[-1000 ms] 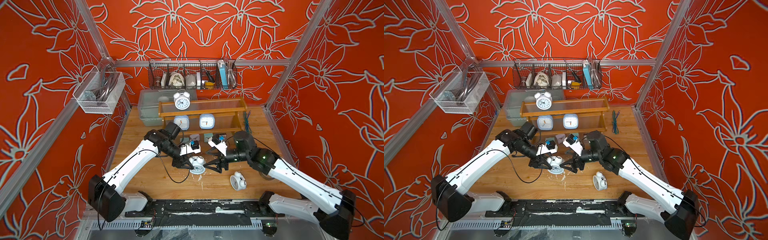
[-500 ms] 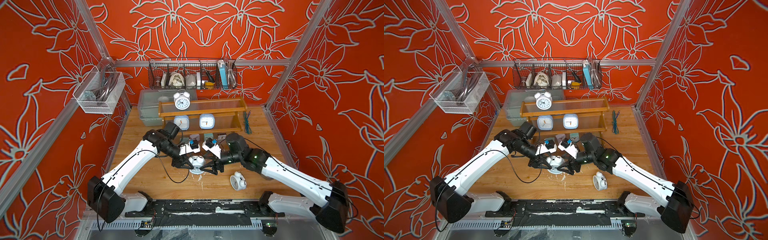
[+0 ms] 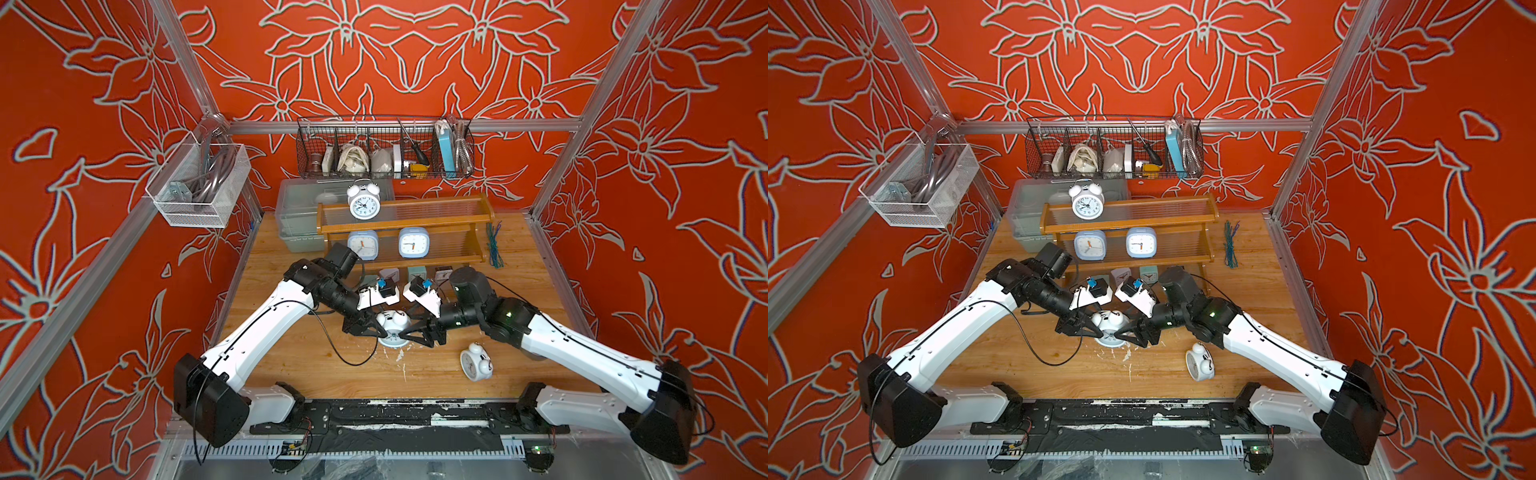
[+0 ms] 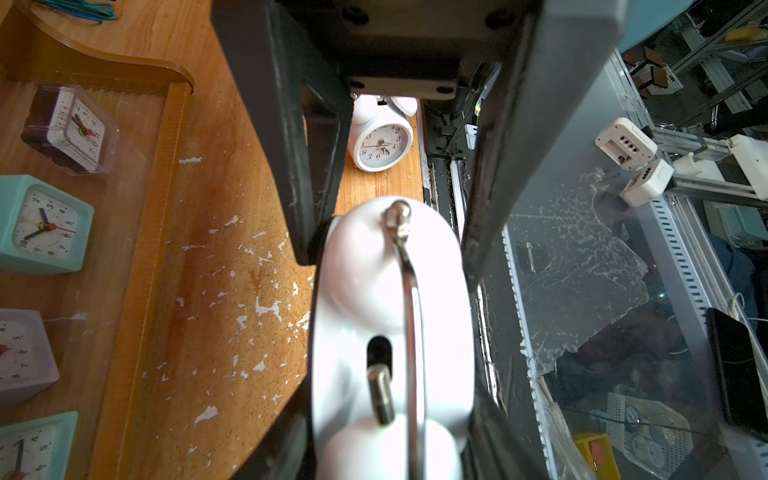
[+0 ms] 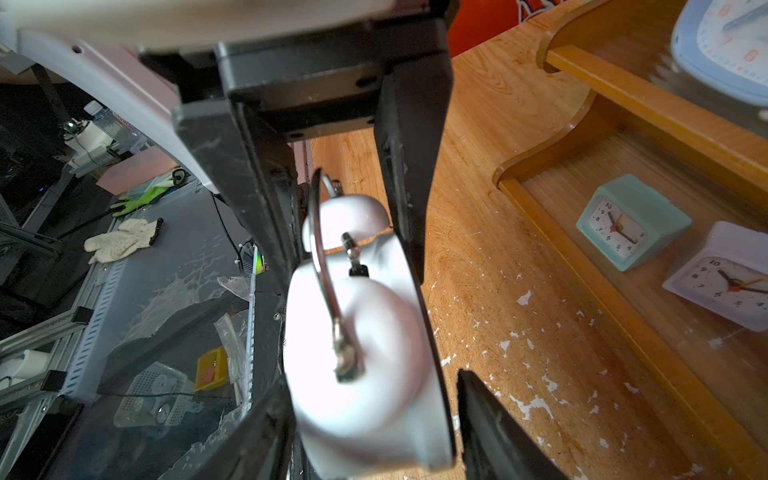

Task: Place the alarm clocks on the shelf by style
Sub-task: Pick up the alarm from the center of the board.

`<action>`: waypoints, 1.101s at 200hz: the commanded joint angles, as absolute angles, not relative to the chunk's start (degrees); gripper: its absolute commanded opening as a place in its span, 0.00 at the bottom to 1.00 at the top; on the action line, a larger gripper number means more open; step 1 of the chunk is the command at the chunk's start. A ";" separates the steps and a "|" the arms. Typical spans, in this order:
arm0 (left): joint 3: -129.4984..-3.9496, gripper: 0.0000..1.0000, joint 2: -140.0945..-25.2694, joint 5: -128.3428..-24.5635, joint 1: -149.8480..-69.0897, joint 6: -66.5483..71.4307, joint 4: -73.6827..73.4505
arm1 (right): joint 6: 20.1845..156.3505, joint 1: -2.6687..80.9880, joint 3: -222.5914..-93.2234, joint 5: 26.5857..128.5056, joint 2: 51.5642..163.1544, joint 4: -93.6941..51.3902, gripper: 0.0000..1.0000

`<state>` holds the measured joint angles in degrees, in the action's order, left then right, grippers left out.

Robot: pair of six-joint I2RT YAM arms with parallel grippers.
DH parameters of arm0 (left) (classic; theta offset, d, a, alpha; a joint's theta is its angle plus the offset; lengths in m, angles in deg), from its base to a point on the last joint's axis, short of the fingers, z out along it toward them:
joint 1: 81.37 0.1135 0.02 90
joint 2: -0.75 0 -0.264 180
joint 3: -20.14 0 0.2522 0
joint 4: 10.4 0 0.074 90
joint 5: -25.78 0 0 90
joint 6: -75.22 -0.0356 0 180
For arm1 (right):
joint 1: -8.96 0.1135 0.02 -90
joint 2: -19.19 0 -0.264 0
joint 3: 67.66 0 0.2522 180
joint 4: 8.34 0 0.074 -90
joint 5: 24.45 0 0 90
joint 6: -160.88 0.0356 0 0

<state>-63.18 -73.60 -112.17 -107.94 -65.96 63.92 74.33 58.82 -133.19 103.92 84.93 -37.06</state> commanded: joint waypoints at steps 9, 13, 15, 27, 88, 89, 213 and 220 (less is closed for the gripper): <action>-63.49 0.37 -72.20 -115.55 -107.47 -65.94 64.29 | 73.89 59.23 -132.44 103.78 84.94 -35.80 0.58; -63.49 0.37 -72.20 -115.60 -107.47 -65.94 64.30 | 73.82 59.23 -132.40 104.03 84.90 -35.71 0.57; -63.49 0.37 -72.14 -115.63 -107.50 -66.00 64.32 | 73.68 59.25 -132.35 104.06 84.91 -35.72 0.56; -63.49 0.37 -72.12 -115.76 -107.43 -65.91 64.30 | 73.39 59.23 -132.22 104.28 84.64 -35.46 0.52; -63.58 0.40 -71.78 -115.64 -107.24 -65.25 64.04 | 71.41 59.18 -132.04 102.49 82.55 -35.87 0.31; -63.58 0.40 -71.77 -115.64 -107.27 -65.24 64.03 | 71.36 59.20 -132.04 102.43 82.51 -35.84 0.31; -62.59 0.73 -68.94 -119.66 -99.52 -59.71 62.50 | 80.51 43.51 -130.95 116.22 79.32 -22.84 0.24; -62.41 0.74 -68.87 -120.31 -99.11 -58.49 61.90 | 80.78 43.28 -130.97 115.94 79.21 -22.11 0.24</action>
